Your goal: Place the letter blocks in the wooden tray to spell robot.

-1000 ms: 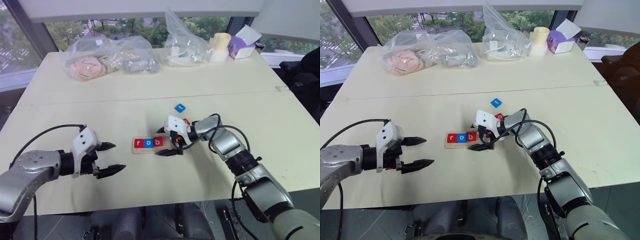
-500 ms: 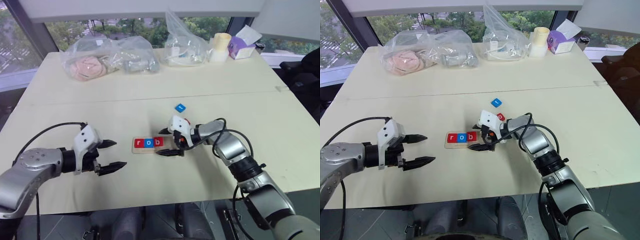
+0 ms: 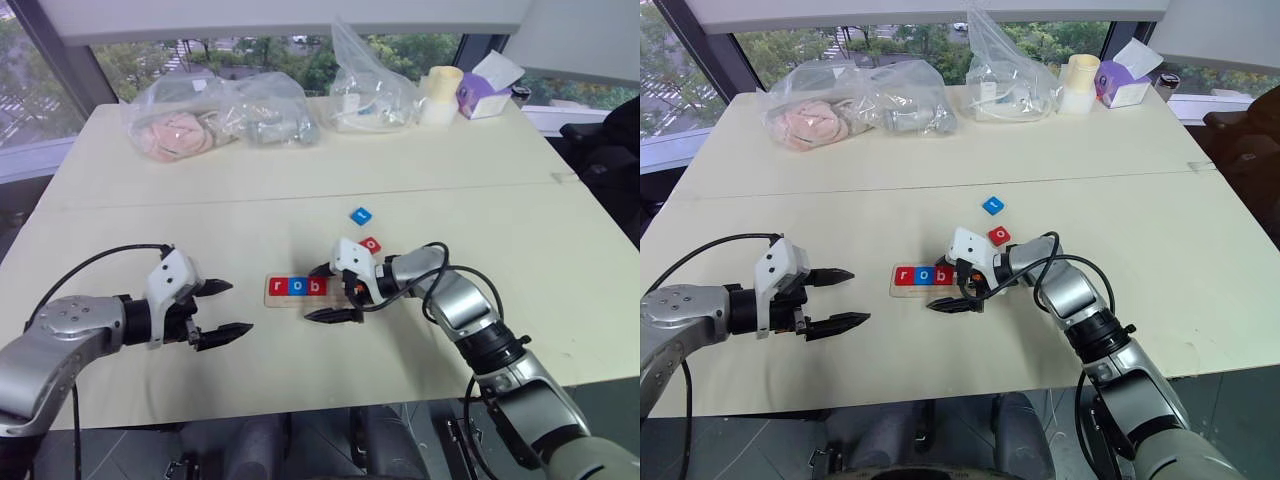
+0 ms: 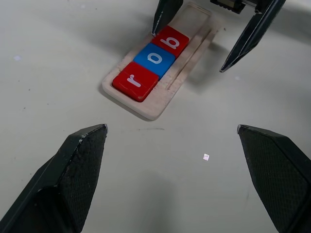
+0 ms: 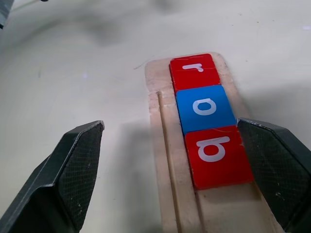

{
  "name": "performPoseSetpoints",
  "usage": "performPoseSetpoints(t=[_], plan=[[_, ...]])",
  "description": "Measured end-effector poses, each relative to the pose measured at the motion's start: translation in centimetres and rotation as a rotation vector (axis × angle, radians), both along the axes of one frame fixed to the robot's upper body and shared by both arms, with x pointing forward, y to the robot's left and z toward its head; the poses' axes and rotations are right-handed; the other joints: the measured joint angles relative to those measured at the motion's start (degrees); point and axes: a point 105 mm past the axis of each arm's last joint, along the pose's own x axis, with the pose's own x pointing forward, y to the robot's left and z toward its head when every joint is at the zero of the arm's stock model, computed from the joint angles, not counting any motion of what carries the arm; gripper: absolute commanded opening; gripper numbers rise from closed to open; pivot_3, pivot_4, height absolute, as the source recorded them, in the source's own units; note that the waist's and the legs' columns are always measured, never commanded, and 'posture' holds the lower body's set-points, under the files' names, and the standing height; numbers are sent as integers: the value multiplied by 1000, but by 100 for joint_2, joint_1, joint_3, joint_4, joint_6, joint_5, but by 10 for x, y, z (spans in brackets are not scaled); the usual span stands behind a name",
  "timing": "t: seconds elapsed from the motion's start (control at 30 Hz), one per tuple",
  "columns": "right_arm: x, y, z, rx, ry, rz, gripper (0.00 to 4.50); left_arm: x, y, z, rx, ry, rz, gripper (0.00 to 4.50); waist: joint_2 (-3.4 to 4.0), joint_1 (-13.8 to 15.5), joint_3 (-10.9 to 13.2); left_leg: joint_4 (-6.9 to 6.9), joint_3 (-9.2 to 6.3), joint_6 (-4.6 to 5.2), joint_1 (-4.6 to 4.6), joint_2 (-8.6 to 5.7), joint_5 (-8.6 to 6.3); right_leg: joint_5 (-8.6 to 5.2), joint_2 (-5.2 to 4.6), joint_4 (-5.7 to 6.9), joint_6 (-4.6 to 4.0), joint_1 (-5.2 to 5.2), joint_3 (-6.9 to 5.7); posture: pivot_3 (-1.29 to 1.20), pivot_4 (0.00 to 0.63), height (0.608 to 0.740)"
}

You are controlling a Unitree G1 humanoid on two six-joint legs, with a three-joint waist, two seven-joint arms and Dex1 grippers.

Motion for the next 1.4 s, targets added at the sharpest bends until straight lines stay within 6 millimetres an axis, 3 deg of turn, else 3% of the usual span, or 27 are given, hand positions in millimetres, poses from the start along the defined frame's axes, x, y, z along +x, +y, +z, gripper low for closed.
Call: performPoseSetpoints(t=[0.13,0.3,0.37,0.57,0.7,1.03,1.2,1.23,1.27,1.4], plan=[[16,-6,11,58,-36,-125,4479,10,-3,7,-43,-44,20,4500,0,12,0,1,-1,0,-1,-1,0,0,0,2,0,0,0,0,150,740],[62,-40,75,265,-150,-487,4479,22,-14,31,-134,-126,22,4500,-2,17,-1,0,-2,-1,-1,-4,1,1,-1,3,2,1,0,0,150,740],[70,-56,82,298,-149,-600,4479,26,-15,37,-144,-147,28,4500,-2,14,-1,-2,-2,-1,-1,-5,1,1,1,3,2,1,0,0,150,740],[67,-87,65,212,-94,-806,4479,38,-20,57,-154,-213,15,4500,-2,8,-1,2,1,1,0,-7,2,1,1,9,1,1,1,0,150,740],[55,-95,36,146,-9,-924,4479,38,-28,56,-154,-203,-21,4500,-2,-10,-1,2,3,1,0,-6,2,1,1,10,2,0,3,0,150,740],[58,-76,1,58,33,-980,4479,34,-43,41,-132,-142,-79,4500,-3,-7,-2,5,4,2,3,-5,2,1,5,12,2,4,4,0,150,740],[64,-78,0,62,8,-1001,2148,34,-45,36,-135,-127,-78,4500,-6,-15,-4,4,3,2,5,-5,2,1,6,12,2,5,4,0,150,740],[64,-77,0,65,6,-1006,1487,33,-45,36,-138,-125,-77,4500,-6,-24,-4,3,3,2,6,-4,2,1,7,12,2,5,4,0,150,740],[64,-76,-1,67,7,-1009,1165,33,-45,35,-138,-123,-77,4500,-6,-34,-4,3,3,2,6,-3,2,1,8,12,2,5,4,0,150,740],[64,-76,0,57,-11,-1016,1184,33,-45,35,-139,-122,-77,4500,-5,-30,-4,3,2,2,7,-2,2,1,10,12,2,5,4,0,150,740]])
